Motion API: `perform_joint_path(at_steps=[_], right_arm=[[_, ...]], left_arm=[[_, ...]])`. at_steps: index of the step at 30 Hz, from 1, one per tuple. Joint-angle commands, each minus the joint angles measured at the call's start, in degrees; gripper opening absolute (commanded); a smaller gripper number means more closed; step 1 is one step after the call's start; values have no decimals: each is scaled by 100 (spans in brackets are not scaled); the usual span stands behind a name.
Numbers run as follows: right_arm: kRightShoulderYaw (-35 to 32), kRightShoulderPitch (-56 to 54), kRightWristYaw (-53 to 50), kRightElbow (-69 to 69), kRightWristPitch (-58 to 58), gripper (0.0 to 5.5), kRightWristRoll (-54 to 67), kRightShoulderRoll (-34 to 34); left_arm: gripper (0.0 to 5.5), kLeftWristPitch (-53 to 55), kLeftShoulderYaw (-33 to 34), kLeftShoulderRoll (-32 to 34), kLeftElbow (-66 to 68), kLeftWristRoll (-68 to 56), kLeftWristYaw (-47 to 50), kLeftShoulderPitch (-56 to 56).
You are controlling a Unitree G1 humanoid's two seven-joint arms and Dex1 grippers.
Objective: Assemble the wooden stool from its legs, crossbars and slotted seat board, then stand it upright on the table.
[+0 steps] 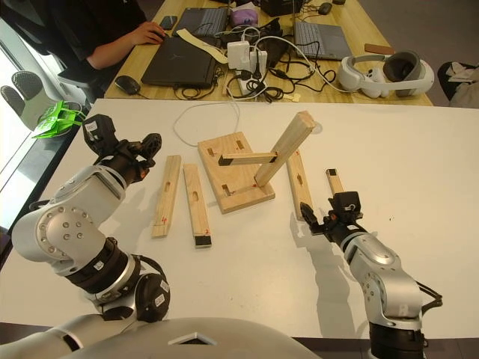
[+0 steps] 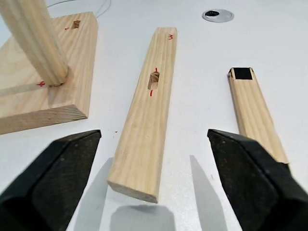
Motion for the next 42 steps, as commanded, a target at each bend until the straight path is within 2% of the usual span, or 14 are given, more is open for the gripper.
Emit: perform_joint_path(at_steps=[1, 6, 13, 16, 22, 26, 34, 42], right_arm=[[88, -722, 116, 578, 474, 407, 147, 11], [734, -1542, 434, 1518, 668, 407, -328, -360], [1143, -1793, 651, 2075, 1026, 407, -820, -816], [1097, -1851, 748, 2301, 1012, 375, -886, -947], [1045, -1931, 1005, 2647, 755, 264, -959, -1119], [1006, -2074, 1110, 2782, 159, 208, -1088, -1143], [658, -2643, 1241, 3044, -474, 205, -1062, -1068], [274, -3433, 1259, 2672, -858, 205, -821, -816]], left_arm=[[273, -147, -80, -167, 168, 67, 74, -132], [273, -427, -203, -328, 403, 21, 176, -271], [273, -596, -195, -306, 497, -61, 238, -237], [273, -621, -219, -316, 490, -70, 260, -212], [273, -665, -219, -283, 516, -101, 290, -223], [273, -659, -218, -284, 488, -105, 314, -231], [273, -651, -234, -140, 460, -92, 350, -283], [273, -661, -217, -85, 446, -82, 353, -298]])
